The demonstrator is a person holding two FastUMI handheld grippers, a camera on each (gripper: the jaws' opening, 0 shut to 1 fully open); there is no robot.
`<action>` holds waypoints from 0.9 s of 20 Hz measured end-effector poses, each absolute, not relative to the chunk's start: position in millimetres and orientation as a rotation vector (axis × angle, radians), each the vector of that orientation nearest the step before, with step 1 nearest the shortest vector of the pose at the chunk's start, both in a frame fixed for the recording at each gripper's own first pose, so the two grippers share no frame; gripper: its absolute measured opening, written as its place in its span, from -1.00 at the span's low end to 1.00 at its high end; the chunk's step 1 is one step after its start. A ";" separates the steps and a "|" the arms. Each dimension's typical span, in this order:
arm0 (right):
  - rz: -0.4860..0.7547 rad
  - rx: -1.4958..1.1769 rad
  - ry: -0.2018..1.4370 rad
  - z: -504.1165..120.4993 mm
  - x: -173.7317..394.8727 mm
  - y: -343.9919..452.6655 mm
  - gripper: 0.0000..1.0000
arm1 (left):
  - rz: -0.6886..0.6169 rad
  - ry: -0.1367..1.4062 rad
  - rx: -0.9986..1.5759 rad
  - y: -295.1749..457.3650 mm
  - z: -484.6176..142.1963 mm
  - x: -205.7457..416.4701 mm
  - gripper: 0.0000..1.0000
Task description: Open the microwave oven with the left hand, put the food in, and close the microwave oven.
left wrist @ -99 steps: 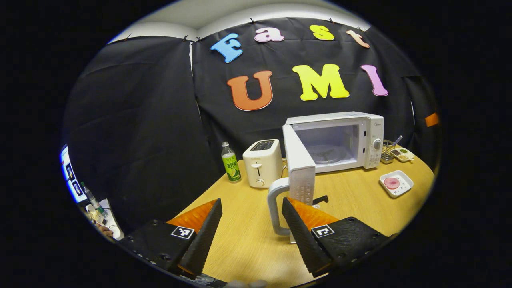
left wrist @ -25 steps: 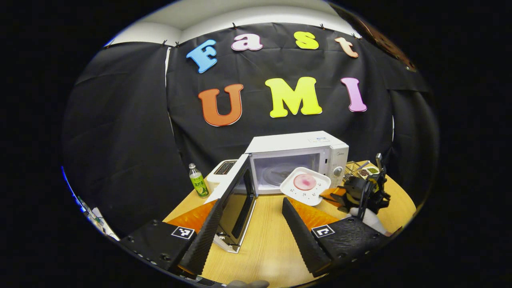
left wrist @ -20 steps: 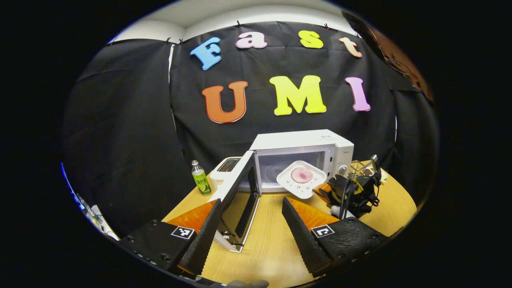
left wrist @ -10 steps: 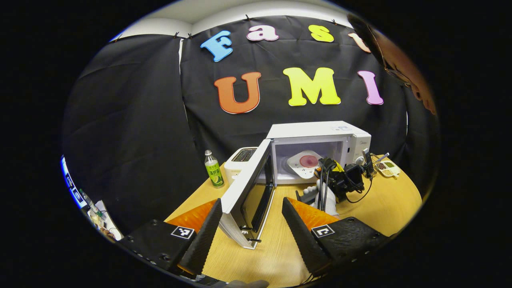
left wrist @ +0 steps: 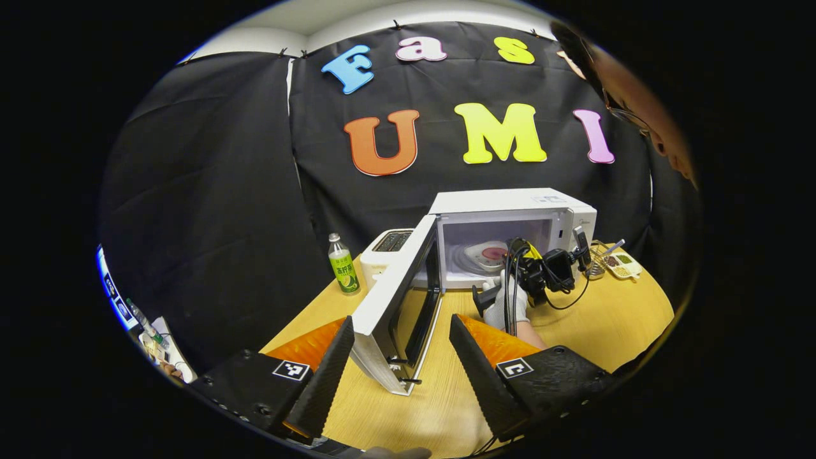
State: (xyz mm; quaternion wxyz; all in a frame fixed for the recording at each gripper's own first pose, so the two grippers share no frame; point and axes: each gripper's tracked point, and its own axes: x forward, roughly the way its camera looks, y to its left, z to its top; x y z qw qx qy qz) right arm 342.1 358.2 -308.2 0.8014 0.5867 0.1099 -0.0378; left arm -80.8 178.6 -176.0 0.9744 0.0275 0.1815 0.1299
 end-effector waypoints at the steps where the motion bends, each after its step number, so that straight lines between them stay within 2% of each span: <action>1: -0.063 1.256 0.207 -302.0 338.4 354.8 -0.67 | 0.260 0.364 0.059 178.4 -175.7 -81.2 0.82; 2: -0.038 1.249 0.182 -294.0 334.1 353.4 -0.59 | 0.258 0.359 0.062 177.5 -173.8 -80.8 0.81; 3: -0.025 1.229 0.169 -289.1 327.3 350.3 -0.68 | 0.257 0.353 0.065 177.3 -170.6 -81.5 0.81; 4: -0.018 1.193 0.161 -284.2 319.3 346.2 -0.01 | 0.256 0.346 0.066 177.6 -167.8 -81.1 0.81; 5: -0.013 1.153 0.148 -278.3 311.1 341.4 -0.17 | 0.254 0.337 0.067 176.9 -164.3 -81.6 0.81; 6: 0.005 1.115 0.131 -267.1 302.3 336.8 -0.05 | 0.252 0.326 0.065 176.8 -161.3 -81.8 0.81; 8: 0.053 0.960 0.072 -237.4 281.5 323.7 0.54 | 0.248 0.306 0.072 174.2 -153.1 -81.7 0.81; 9: 0.070 0.873 0.041 -223.5 271.8 316.1 0.48 | 0.241 0.297 0.072 172.6 -149.4 -82.5 0.81; 10: 0.092 0.790 0.018 -209.0 262.8 311.1 0.92 | 0.235 0.284 0.074 170.8 -144.6 -83.4 0.81; 14: 0.170 0.520 0.010 -171.1 216.7 277.9 0.99 | 0.193 0.231 0.074 158.4 -118.2 -80.1 0.81; 15: 0.185 0.453 0.017 -163.1 204.1 265.6 0.77 | 0.176 0.218 0.070 152.6 -110.8 -80.2 0.81; 16: 0.199 0.389 0.024 -157.3 189.0 254.4 0.80 | 0.161 0.201 0.070 148.1 -103.2 -78.7 0.69; 17: 0.206 0.334 0.031 -149.4 174.8 239.7 1.00 | 0.145 0.184 0.069 143.8 -94.9 -75.1 0.82; 18: 0.208 0.281 0.025 -140.8 159.2 224.9 1.00 | 0.132 0.170 0.062 138.6 -88.9 -71.0 0.84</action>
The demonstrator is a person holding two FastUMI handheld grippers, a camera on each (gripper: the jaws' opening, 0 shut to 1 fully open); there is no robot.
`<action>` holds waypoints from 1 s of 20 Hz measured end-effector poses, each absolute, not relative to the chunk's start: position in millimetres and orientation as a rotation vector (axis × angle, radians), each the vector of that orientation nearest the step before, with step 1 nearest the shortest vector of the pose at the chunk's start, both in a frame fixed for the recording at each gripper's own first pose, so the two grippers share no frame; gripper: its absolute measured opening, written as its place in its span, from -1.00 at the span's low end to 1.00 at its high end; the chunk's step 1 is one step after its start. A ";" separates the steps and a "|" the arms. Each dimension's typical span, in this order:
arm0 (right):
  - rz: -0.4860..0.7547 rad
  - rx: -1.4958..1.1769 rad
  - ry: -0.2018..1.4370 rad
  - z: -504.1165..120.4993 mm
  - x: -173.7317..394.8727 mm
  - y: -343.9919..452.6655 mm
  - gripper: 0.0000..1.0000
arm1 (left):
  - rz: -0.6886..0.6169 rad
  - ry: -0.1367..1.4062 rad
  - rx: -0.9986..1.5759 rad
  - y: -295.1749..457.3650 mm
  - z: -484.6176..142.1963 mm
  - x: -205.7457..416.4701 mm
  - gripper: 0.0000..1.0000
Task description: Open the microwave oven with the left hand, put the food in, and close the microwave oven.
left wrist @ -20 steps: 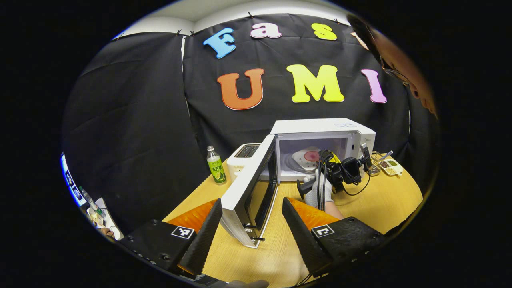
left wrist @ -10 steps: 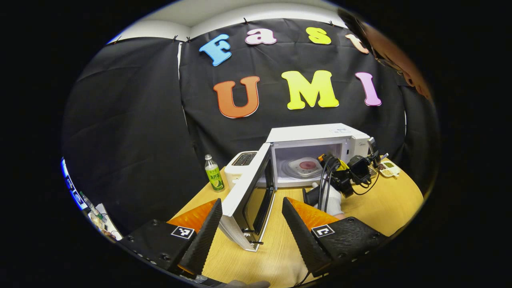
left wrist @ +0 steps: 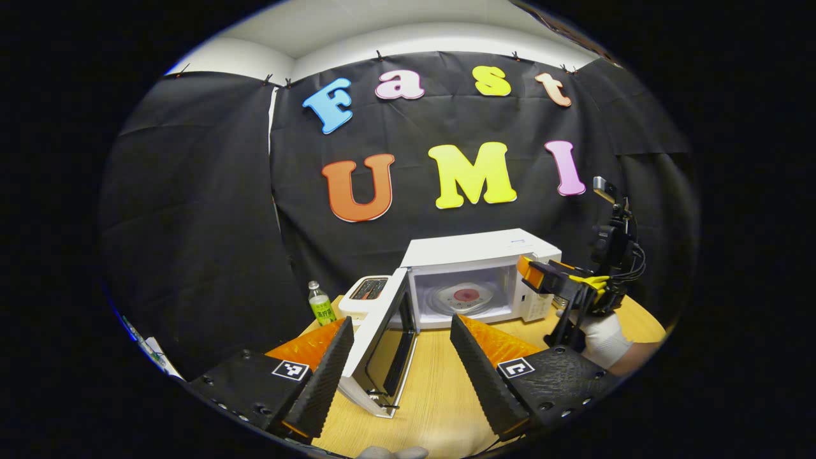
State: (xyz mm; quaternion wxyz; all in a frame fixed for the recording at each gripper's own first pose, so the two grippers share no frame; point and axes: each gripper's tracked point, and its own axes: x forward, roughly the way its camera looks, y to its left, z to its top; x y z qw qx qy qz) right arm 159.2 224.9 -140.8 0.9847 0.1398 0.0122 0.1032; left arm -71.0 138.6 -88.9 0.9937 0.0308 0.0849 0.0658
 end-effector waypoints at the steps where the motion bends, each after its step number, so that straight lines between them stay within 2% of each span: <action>1: 0.205 0.232 0.020 -132.0 146.5 209.7 1.00 | 0.113 0.163 0.047 132.1 -84.6 -66.7 0.86; 2: 0.204 0.188 0.027 -127.5 134.5 194.4 1.00 | 0.093 0.154 0.032 124.2 -80.2 -62.0 0.73; 3: 0.203 0.147 0.041 -123.6 122.0 181.3 1.00 | 0.078 0.142 0.024 118.5 -75.8 -56.0 0.87; 4: 0.192 0.112 0.050 -118.9 111.5 166.4 0.80 | 0.066 0.125 0.032 112.8 -71.2 -49.4 0.88; 6: 0.154 0.077 0.059 -103.4 89.6 136.3 0.82 | 0.058 0.084 0.065 106.9 -62.3 -36.5 0.91; 7: 0.138 0.061 0.059 -95.8 81.2 123.3 1.00 | 0.050 0.067 0.072 102.7 -60.2 -31.1 0.77; 8: 0.116 0.035 0.056 -90.0 73.5 108.6 1.00 | 0.039 0.054 0.074 97.8 -57.5 -26.6 0.92; 9: 0.092 0.009 0.053 -83.3 66.2 94.4 0.80 | 0.030 0.042 0.073 93.7 -57.8 -21.0 0.91; 10: 0.075 -0.009 0.043 -76.2 59.0 83.3 0.82 | 0.020 0.039 0.071 90.2 -58.6 -16.2 0.91; 11: 0.066 -0.017 0.038 -70.7 53.2 76.6 1.00 | 0.005 0.040 0.070 85.7 -61.6 -12.8 0.91; 12: 0.056 -0.025 0.043 -70.0 49.2 70.8 0.82 | 0.004 0.047 0.071 82.7 -64.5 -9.6 0.90; 13: 0.038 -0.030 0.051 -69.4 45.2 62.6 0.82 | 0.010 0.058 0.075 84.4 -70.5 -5.6 0.49; 16: 0.020 -0.007 0.069 -68.4 35.9 52.0 0.83 | -0.027 0.047 0.030 75.3 -71.9 -1.3 -0.44; 17: 0.023 -0.002 0.079 -69.7 33.2 52.1 0.83 | 0.007 0.045 0.029 84.9 -73.2 0.7 -0.60; 18: 0.027 -0.003 0.093 -71.9 31.6 52.4 1.00 | 0.039 0.038 0.041 93.1 -75.1 5.0 -0.88; 20: 0.037 -0.009 0.114 -73.7 28.6 54.8 1.00 | 0.059 0.046 0.035 108.3 -82.1 5.4 -0.98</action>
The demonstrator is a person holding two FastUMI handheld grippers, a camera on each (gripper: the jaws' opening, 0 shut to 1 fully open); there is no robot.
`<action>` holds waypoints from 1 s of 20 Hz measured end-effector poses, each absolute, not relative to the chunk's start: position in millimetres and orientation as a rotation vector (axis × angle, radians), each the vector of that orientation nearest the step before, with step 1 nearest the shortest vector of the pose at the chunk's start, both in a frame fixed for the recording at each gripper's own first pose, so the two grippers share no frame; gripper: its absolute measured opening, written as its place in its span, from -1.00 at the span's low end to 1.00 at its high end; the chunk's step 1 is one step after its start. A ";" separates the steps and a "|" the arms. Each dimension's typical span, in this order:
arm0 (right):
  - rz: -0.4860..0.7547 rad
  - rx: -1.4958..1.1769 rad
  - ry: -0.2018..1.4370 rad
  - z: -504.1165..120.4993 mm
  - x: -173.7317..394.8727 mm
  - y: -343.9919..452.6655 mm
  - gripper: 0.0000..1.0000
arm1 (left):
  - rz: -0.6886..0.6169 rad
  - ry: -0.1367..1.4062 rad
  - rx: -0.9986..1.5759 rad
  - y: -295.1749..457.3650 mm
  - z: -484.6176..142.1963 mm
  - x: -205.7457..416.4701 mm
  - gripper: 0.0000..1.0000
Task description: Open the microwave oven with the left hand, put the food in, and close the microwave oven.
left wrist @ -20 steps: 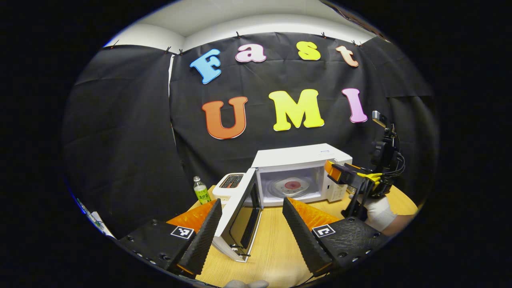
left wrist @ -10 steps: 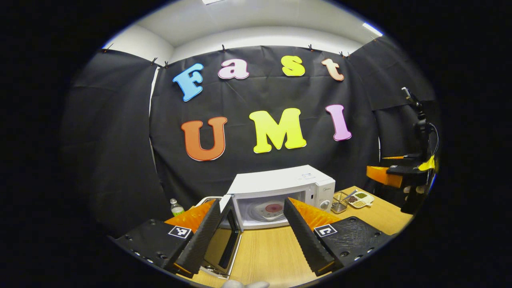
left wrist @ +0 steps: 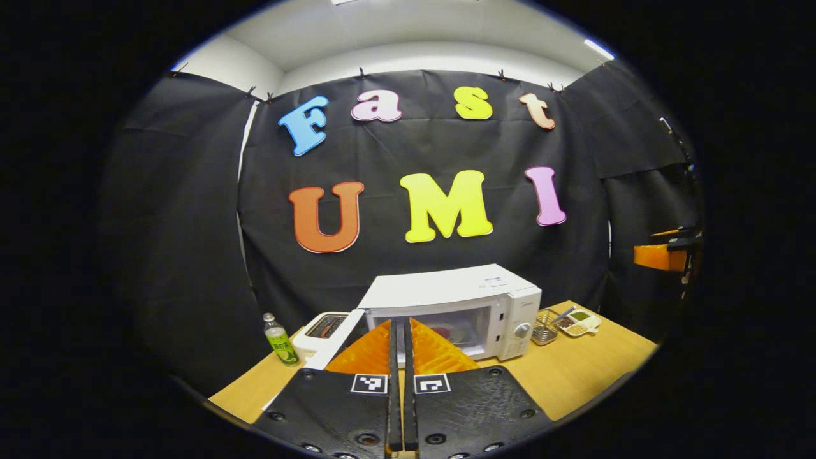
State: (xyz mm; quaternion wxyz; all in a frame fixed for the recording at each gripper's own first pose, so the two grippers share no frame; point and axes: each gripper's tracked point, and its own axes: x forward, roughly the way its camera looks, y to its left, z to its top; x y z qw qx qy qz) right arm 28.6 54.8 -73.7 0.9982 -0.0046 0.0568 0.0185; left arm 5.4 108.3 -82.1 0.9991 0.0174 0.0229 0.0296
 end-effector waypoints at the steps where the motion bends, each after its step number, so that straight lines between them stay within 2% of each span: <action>1: 0.041 -0.013 0.119 -72.7 27.6 56.3 0.83 | 0.079 0.049 0.026 118.9 -87.3 1.0 -1.00; 2: 0.042 -0.015 0.128 -73.0 26.8 57.0 1.00 | 0.122 0.055 0.027 138.8 -91.5 -3.7 -0.99; 3: 0.049 -0.013 0.137 -72.9 26.1 59.7 1.00 | 0.184 0.066 0.032 166.4 -98.0 -9.8 -1.00; 4: 0.054 -0.011 0.149 -74.5 25.2 62.6 0.83 | 0.238 0.086 0.025 191.9 -108.9 -16.6 -1.00; 5: 0.057 -0.007 0.158 -75.0 24.0 64.3 0.83 | 0.279 0.095 0.001 215.5 -118.6 -24.7 -0.99; 6: 0.062 -0.003 0.162 -74.9 22.7 66.3 1.00 | 0.317 0.112 -0.007 235.0 -128.2 -33.0 -1.00; 7: 0.060 0.000 0.166 -74.0 20.2 67.8 0.83 | 0.341 0.148 -0.026 254.1 -145.9 -40.5 -1.00; 8: 0.056 0.003 0.167 -73.2 18.1 66.3 0.83 | 0.374 0.153 -0.026 271.9 -156.1 -49.7 -1.00; 9: 0.058 0.007 0.170 -71.7 15.6 67.2 1.00 | 0.385 0.164 -0.035 284.9 -168.4 -56.0 -1.00; 10: 0.055 0.007 0.172 -71.2 14.0 67.2 1.00 | 0.397 0.179 -0.040 293.9 -179.3 -62.1 -0.99; 11: 0.045 0.010 0.169 -69.7 11.8 64.9 0.83 | 0.397 0.185 -0.037 300.5 -190.3 -66.7 -1.00; 12: 0.044 0.018 0.172 -69.0 10.6 64.6 0.83 | 0.393 0.193 -0.027 302.0 -198.7 -67.0 -1.00; 13: 0.044 0.025 0.181 -70.5 9.0 64.7 1.00 | 0.392 0.203 -0.014 303.4 -208.1 -65.4 -1.00; 15: 0.045 0.033 0.205 -74.7 6.4 64.2 1.00 | 0.395 0.248 -0.011 306.1 -230.2 -63.9 -1.00; 16: 0.041 0.038 0.208 -73.7 5.3 63.4 0.83 | 0.394 0.273 -0.020 305.1 -239.6 -62.8 -1.00; 17: 0.039 0.042 0.214 -73.6 3.7 63.0 0.83 | 0.387 0.278 -0.033 303.5 -244.1 -62.7 -0.99; 18: 0.039 0.044 0.216 -73.8 2.5 62.7 1.00 | 0.380 0.274 -0.034 301.0 -245.4 -60.3 -0.99; 19: 0.040 0.037 0.218 -73.3 1.0 62.5 0.83 | 0.371 0.277 -0.032 296.9 -248.0 -57.2 -1.00; 20: 0.041 0.027 0.223 -73.8 -1.4 61.1 0.83 | 0.363 0.274 -0.030 293.9 -249.7 -55.1 -1.00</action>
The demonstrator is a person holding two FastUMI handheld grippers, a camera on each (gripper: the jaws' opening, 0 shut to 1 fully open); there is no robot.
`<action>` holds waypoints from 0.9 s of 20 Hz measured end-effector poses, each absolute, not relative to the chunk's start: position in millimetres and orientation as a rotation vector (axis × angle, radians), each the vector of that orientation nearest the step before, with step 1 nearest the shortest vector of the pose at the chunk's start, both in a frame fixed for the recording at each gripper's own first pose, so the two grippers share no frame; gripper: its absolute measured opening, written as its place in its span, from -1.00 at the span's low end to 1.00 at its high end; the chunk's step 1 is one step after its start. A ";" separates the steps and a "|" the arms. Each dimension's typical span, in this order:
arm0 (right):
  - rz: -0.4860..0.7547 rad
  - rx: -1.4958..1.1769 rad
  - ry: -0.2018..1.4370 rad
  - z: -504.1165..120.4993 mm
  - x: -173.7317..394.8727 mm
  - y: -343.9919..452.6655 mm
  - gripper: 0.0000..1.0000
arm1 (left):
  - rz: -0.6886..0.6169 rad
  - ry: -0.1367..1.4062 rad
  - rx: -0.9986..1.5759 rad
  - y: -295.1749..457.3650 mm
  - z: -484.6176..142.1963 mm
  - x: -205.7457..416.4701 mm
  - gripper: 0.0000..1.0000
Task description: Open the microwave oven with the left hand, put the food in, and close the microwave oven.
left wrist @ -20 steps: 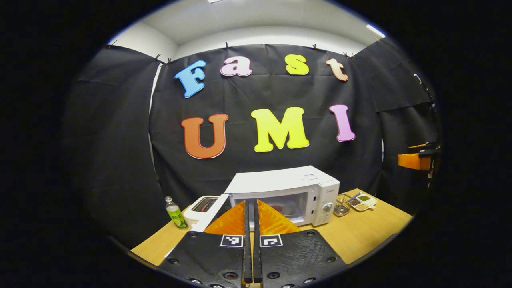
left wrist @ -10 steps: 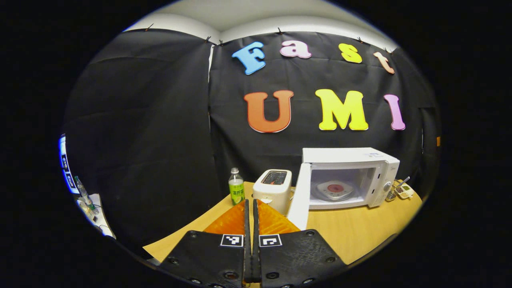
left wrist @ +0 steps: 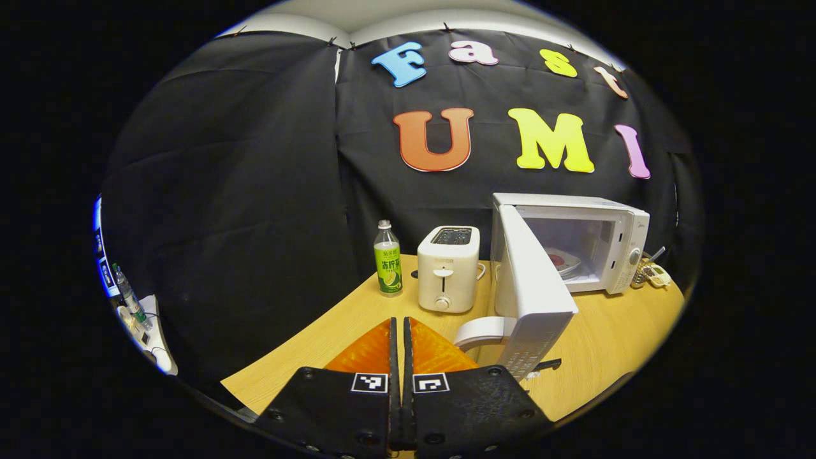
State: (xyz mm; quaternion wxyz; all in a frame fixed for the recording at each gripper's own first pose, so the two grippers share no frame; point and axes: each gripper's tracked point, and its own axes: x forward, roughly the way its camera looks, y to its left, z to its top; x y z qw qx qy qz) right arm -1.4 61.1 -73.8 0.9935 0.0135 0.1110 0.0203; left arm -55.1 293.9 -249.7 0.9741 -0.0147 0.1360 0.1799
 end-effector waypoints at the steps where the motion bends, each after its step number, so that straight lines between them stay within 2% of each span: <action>1: 0.043 0.020 0.220 -71.6 -3.3 60.2 0.83 | 0.356 0.275 -0.029 291.1 -250.6 -53.9 -1.00; 2: 0.042 0.017 0.216 -68.8 -4.2 58.6 1.00 | 0.356 0.273 -0.019 291.8 -251.8 -51.7 -0.99; 3: 0.039 0.017 0.214 -66.9 -5.9 56.2 0.83 | 0.350 0.272 -0.019 287.6 -251.9 -51.7 -1.00; 4: 0.034 0.021 0.209 -65.3 -6.8 54.1 0.83 | 0.344 0.272 -0.025 283.6 -251.1 -52.1 -1.00; 5: 0.031 0.024 0.209 -64.3 -8.0 52.3 1.00 | 0.337 0.275 -0.025 278.0 -250.9 -51.5 -1.00; 8: 0.024 0.011 0.212 -63.8 -11.7 47.3 1.00 | 0.300 0.274 -0.011 253.3 -251.2 -51.9 -1.00; 9: 0.025 0.010 0.211 -63.1 -12.8 46.7 0.83 | 0.275 0.275 -0.021 241.3 -252.5 -51.3 -1.00; 11: 0.021 0.007 0.216 -62.7 -13.3 44.9 0.83 | 0.222 0.272 -0.029 213.6 -253.2 -49.4 -0.99; 12: 0.020 0.009 0.220 -63.2 -13.9 43.8 1.00 | 0.192 0.270 -0.027 199.4 -252.4 -48.0 -1.00; 13: 0.022 0.012 0.221 -63.2 -14.5 43.2 0.83 | 0.163 0.266 -0.025 185.3 -251.1 -45.5 -0.99; 14: 0.021 0.012 0.223 -63.8 -14.6 42.2 1.00 | 0.132 0.261 -0.024 170.6 -250.4 -42.7 -0.99; 15: 0.019 0.010 0.224 -63.3 -15.2 40.0 0.83 | 0.105 0.255 -0.024 158.1 -249.3 -40.4 -0.99; 16: 0.017 0.009 0.224 -63.1 -15.8 37.6 1.00 | 0.075 0.250 -0.026 145.2 -248.0 -37.5 -0.99; 17: 0.014 0.008 0.224 -63.1 -17.0 35.8 0.83 | 0.046 0.245 -0.025 131.7 -245.1 -34.8 -1.00; 18: 0.011 0.007 0.226 -63.6 -17.4 33.2 1.00 | 0.017 0.243 -0.019 118.5 -243.9 -31.3 -0.99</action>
